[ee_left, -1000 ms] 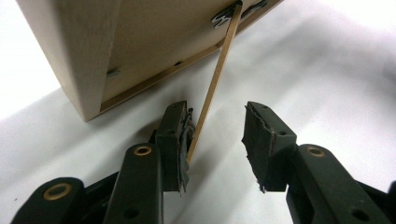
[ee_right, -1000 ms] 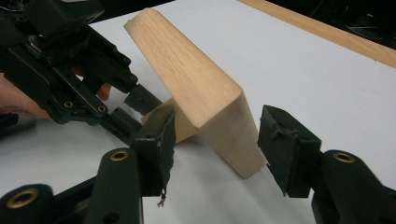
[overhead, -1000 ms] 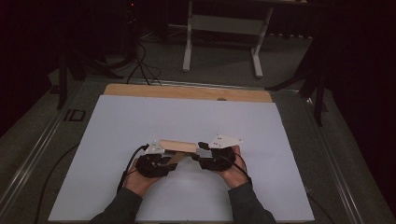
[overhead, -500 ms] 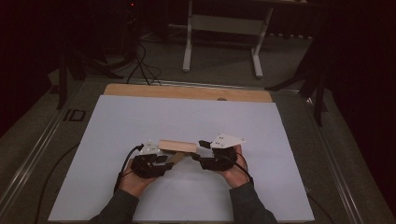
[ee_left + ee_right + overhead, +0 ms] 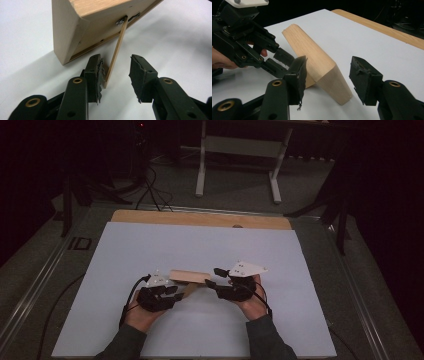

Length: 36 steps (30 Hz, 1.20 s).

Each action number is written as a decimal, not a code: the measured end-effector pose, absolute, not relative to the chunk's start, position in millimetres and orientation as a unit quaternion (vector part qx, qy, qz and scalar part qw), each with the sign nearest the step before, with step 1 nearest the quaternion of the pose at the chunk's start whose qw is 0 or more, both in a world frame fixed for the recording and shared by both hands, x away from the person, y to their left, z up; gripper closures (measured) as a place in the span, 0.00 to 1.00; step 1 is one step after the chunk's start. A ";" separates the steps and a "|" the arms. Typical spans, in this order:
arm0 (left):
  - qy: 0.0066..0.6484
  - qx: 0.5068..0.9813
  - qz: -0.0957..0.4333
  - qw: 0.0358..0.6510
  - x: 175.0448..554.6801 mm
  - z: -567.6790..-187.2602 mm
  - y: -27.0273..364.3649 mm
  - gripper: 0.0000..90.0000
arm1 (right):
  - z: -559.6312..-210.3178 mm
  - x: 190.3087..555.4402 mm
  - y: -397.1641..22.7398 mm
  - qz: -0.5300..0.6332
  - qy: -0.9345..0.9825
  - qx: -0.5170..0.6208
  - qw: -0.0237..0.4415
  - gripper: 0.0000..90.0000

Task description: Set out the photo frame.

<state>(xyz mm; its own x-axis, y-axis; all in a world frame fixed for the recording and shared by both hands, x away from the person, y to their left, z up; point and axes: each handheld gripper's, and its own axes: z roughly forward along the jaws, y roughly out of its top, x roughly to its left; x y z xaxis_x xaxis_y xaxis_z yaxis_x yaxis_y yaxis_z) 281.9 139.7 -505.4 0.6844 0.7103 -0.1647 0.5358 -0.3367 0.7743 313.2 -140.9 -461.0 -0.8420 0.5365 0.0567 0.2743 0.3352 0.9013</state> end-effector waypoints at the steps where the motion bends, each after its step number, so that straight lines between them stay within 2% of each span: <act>1: 0.383 0.812 0.103 0.429 281.5 -505.1 139.6 0.68 | -460.9 313.1 -140.8 0.520 0.807 0.251 0.126 0.53; 23: 0.364 0.818 0.113 0.431 275.4 -499.8 135.7 0.69 | -453.6 316.2 -150.4 0.546 0.774 0.278 0.159 0.65; 36: 0.360 0.818 0.114 0.434 273.9 -496.6 136.0 0.71 | -454.6 320.7 -152.9 0.541 0.770 0.293 0.170 0.63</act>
<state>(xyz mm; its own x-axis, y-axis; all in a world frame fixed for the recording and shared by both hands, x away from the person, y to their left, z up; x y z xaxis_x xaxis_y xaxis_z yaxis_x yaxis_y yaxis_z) 273.9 136.0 -496.6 0.7144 0.6883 -0.1257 0.4896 -0.3635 0.7926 320.7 -152.9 -454.6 -0.7708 0.6348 0.0540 0.2661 0.2438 0.9326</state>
